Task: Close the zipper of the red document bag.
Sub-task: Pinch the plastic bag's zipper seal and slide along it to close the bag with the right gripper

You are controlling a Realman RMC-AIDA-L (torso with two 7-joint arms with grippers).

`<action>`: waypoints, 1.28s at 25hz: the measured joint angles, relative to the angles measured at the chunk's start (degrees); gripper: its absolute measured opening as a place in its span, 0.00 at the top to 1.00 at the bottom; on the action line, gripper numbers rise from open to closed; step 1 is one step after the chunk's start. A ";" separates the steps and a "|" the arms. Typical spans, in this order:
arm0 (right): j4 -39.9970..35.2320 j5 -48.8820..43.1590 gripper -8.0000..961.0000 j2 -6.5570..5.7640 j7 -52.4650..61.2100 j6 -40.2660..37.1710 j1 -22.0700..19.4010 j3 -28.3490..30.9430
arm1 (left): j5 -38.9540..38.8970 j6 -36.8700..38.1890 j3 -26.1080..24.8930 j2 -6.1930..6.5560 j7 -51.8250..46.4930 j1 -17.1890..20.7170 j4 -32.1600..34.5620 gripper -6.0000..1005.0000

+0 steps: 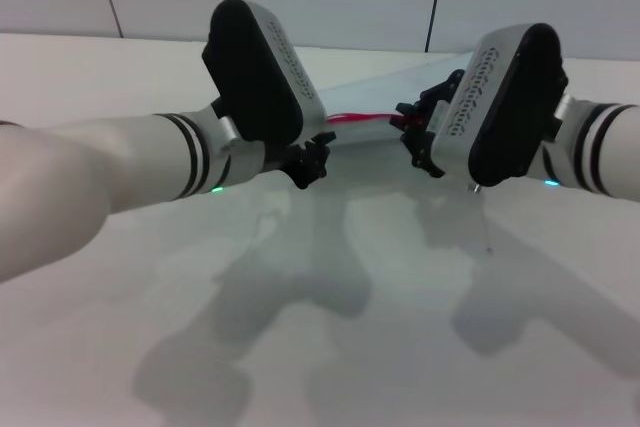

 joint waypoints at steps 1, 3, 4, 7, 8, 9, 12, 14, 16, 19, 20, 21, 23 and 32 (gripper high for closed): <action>0.15 -0.28 0.90 -0.02 0.01 0.05 -0.09 0.42 | 0.00 0.02 -0.18 0.02 0.00 0.17 0.20 0.92; 0.82 -1.39 0.90 0.02 0.24 0.08 -0.20 1.80 | 0.10 0.14 -0.43 0.08 0.00 0.80 1.00 0.92; 1.19 -1.94 0.91 0.02 0.50 0.11 -0.20 2.56 | 0.27 0.23 -0.51 0.09 0.00 1.09 1.43 0.92; 2.41 -2.87 0.91 0.00 1.06 0.43 -0.20 4.81 | 1.53 0.65 -1.16 0.02 -0.03 2.49 3.27 0.92; 2.92 -2.98 0.91 0.00 1.07 0.73 -0.20 5.47 | 1.83 0.74 -1.34 -0.03 -0.05 2.90 3.63 0.92; 3.53 -3.11 0.91 -0.01 1.07 1.16 -0.20 6.14 | 2.00 0.83 -1.58 -0.05 -0.05 3.40 4.05 0.92; 5.42 -3.40 0.91 -0.08 0.99 2.62 -0.20 7.48 | 2.13 1.33 -2.34 -0.02 -0.05 4.79 5.50 0.92; 6.83 -4.16 0.91 -0.16 0.78 3.39 -0.20 8.99 | 2.34 1.51 -2.93 0.05 -0.04 5.69 6.58 0.92; 7.75 -5.52 0.91 -0.10 0.81 3.67 -0.20 10.14 | 2.92 1.55 -3.62 0.04 -0.03 6.46 7.37 0.92; 8.48 -6.52 0.91 -0.04 0.91 4.20 -0.20 10.88 | 3.56 1.64 -4.24 -0.05 -0.02 7.23 7.87 0.92; 8.87 -6.77 0.91 -0.04 0.93 4.58 -0.20 11.10 | 3.60 1.69 -4.38 -0.06 -0.02 7.40 8.01 0.92; 9.27 -6.86 0.91 -0.07 0.94 5.01 -0.19 11.23 | 3.60 1.77 -4.57 -0.05 -0.01 7.59 8.14 0.92; 9.99 -6.88 0.91 -0.13 0.94 5.59 -0.14 11.53 | 3.60 1.91 -4.68 -0.04 -0.01 7.82 8.26 0.92; 13.03 -6.99 0.91 -0.29 0.53 6.68 0.54 13.49 | 3.67 1.94 -5.42 -0.01 0.00 8.80 8.90 0.91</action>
